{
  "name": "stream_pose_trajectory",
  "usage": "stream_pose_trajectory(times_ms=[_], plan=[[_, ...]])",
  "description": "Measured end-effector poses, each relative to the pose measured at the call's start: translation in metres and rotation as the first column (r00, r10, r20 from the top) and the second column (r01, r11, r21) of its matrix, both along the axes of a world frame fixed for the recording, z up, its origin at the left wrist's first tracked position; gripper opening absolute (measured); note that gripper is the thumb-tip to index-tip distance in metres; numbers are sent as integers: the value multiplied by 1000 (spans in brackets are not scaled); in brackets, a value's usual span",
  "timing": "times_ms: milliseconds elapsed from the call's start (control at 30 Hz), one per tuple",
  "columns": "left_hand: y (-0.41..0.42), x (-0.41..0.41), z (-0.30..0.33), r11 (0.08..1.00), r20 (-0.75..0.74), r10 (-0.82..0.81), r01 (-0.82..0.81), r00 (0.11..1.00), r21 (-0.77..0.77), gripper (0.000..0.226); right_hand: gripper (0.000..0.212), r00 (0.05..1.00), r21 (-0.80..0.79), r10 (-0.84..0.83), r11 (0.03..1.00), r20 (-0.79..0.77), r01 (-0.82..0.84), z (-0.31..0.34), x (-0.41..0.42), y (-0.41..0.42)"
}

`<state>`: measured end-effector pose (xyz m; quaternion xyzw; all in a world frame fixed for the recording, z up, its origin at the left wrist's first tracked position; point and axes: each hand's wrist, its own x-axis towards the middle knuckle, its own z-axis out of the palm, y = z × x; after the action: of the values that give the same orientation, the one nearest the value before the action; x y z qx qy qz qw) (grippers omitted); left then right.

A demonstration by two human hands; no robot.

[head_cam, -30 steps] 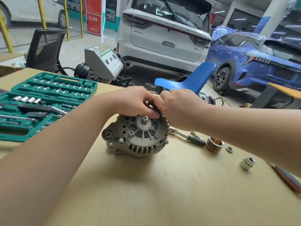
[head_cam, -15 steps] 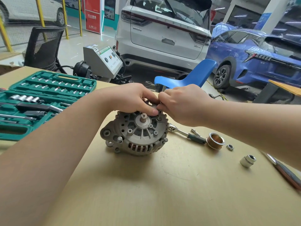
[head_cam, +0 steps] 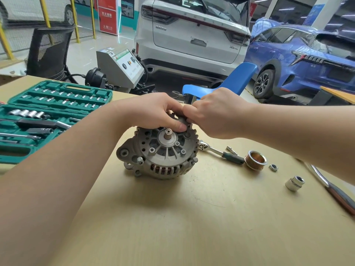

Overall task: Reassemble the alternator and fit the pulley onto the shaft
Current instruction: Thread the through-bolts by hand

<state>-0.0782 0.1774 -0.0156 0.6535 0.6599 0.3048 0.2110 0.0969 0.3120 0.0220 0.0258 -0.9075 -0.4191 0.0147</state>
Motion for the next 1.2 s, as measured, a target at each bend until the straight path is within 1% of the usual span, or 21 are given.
stream_pose_trajectory(times_ms=[100, 200, 267, 367, 500, 600, 733, 833, 900, 1067, 1133, 1167, 1200], plan=[[0, -1, -1, 1000, -2, -7, 7, 1000, 6, 22, 12, 1000, -33, -15, 999, -7, 15, -3, -1, -1], [0, -1, -1, 1000, -16, -10, 10, 1000, 13, 21, 9, 995, -106, -74, 992, -66, 67, -9, 1, -6], [0, -1, 1, 1000, -54, 2, -2, 999, 13, 21, 17, 986, -152, -119, 983, -116, 101, -13, 2, -10], [0, 1, 3, 999, -119, 42, -42, 992, 9, 19, 19, 970, -224, -180, 964, -160, 142, -16, 2, -16], [1, 4, 4, 995, -155, 97, -96, 983, 16, 13, 12, 950, -275, -248, 942, -187, 192, -17, -1, -24], [1, 8, 5, 985, -184, 170, -169, 968, 26, 18, 10, 931, -319, -303, 920, -203, 229, -18, -5, -29], [0, 12, 7, 970, -211, 244, -242, 947, 37, 24, 14, 903, -386, -373, 881, -212, 273, -18, -10, -34], [1, 15, 6, 953, -236, 303, -299, 923, 56, 27, 16, 897, -440, -396, 853, -196, 280, -15, -15, -32], [2, 18, 6, 941, -242, 337, -332, 910, 64, 28, 13, 893, -502, -414, 818, -175, 281, -14, -18, -29], [1, 24, 7, 932, -253, 361, -354, 898, 72, 34, 13, 863, -639, -444, 742, -240, 204, -19, -17, -24], [-1, 26, 8, 927, -265, 373, -369, 889, 66, 40, 12, 831, -739, -443, 672, -338, 58, -20, -13, -24], [-1, 27, 9, 926, -277, 375, -373, 885, 60, 44, 14, 792, -779, -448, 625, -415, -54, -19, -8, -24], [-1, 28, 10, 926, -288, 373, -374, 882, 52, 48, 15, 734, -795, -461, 580, -498, -176, -18, -1, -24]])
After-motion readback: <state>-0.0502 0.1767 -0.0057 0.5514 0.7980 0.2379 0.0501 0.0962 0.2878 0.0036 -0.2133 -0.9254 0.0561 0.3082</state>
